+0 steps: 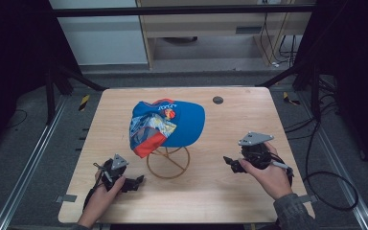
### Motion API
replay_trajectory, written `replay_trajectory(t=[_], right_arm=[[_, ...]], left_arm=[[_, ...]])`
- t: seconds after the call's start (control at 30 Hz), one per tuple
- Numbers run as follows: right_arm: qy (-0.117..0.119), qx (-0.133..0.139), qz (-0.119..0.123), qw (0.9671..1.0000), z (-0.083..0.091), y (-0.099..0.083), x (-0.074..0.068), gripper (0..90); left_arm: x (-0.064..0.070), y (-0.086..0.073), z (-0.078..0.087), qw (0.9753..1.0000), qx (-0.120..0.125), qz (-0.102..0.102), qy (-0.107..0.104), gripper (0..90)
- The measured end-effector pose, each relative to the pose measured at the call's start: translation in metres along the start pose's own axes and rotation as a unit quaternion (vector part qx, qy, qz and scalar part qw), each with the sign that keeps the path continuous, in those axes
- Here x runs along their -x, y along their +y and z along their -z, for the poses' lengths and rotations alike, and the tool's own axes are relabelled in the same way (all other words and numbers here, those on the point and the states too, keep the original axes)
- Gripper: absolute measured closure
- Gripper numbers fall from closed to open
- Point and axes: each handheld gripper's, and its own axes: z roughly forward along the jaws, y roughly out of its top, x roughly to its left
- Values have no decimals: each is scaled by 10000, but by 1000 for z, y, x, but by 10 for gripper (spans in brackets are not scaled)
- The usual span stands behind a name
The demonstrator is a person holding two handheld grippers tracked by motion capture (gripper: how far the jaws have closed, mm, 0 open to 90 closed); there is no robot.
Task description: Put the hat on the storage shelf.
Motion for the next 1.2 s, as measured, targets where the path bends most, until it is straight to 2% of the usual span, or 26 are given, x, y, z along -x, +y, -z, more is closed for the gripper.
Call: replay_trajectory(t=[0.33, 0.5, 0.53, 0.7, 0.77, 0.93, 1.0, 1.1, 1.17, 1.2], right_arm=[[104, -155, -158, 9997, -19, -29, -6, 161], [23, -263, -222, 9994, -25, -39, -3, 158], [-24, -320, -358, 9988, -29, -46, 0, 157], [-145, -509, -623, 9967, -42, -59, 5, 142], [-195, -622, -708, 9954, -47, -62, 6, 136], [-309, -710, -863, 9933, -56, -70, 9, 111], [-345, -611, -932, 9932, -57, -72, 9, 107], [-360, -552, -913, 9936, -57, -73, 9, 97], [-426, -310, -947, 9941, -59, -78, 7, 73], [-434, -316, -960, 9939, -59, -78, 7, 73]], left_arm=[[0, 0, 0, 10000, -2, 0, -1, 0], [0, 0, 0, 10000, -1, 1, -1, 0], [0, 0, 0, 10000, -9, -1, 4, 0], [0, 0, 0, 10000, -8, -2, 3, 0], [0, 0, 0, 10000, -1, 2, -3, 0], [0, 0, 0, 10000, -3, 2, 0, 0], [0, 0, 0, 10000, -3, 3, -1, 0], [0, 0, 0, 10000, -1, 2, -2, 0], [0, 0, 0, 10000, 1, 3, -1, 0], [0, 0, 0, 10000, 0, 4, 0, 0]])
